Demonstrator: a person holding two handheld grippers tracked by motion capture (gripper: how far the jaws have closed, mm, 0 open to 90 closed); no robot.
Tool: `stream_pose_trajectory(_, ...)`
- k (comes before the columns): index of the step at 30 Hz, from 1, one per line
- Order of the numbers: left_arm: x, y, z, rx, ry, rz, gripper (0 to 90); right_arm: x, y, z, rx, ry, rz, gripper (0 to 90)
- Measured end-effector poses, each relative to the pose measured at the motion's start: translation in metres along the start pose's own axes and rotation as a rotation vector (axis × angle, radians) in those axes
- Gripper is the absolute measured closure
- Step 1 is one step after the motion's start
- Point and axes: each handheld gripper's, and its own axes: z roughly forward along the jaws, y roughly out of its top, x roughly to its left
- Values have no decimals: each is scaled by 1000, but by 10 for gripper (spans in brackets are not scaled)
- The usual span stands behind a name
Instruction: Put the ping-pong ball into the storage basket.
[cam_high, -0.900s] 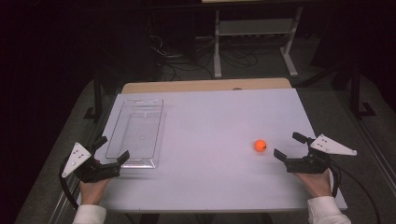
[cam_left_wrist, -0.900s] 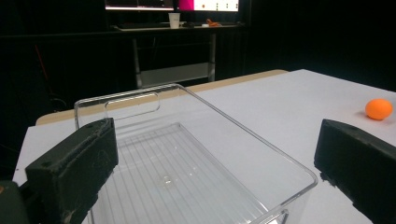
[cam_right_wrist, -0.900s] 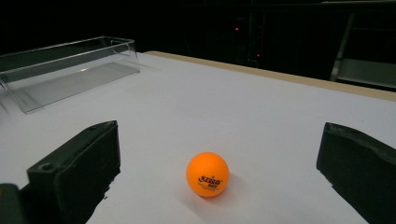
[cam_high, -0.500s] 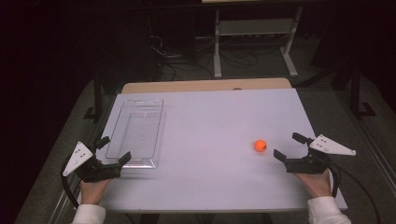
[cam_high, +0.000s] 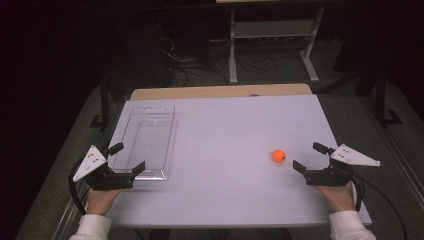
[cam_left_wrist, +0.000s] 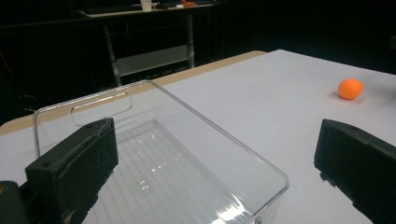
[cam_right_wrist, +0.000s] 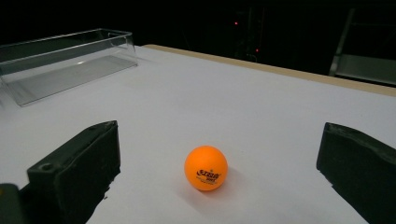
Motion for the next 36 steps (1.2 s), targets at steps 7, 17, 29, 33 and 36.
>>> stream_pose_trajectory(7, -3, 14, 10, 28, -38, 26, 0, 0, 0, 0, 1, -1, -3, 0)
stream_pose_trajectory(17, -12, 27, 29, 69, -91, 66, 0, 0, 0, 0, -2, 0, -4, 0)
stream_pose_trajectory(29, -19, 33, 43, 111, -140, 90, 0, 1, 0, -1, -3, 0, -6, 0)
stream_pose_trajectory(33, -21, 34, 47, 128, -151, 100, 0, 1, 0, 0, 1, -2, -11, 0)
stream_pose_trajectory(36, -23, 34, 52, 150, -160, 113, 0, 1, 0, 0, 5, -2, -11, 0)
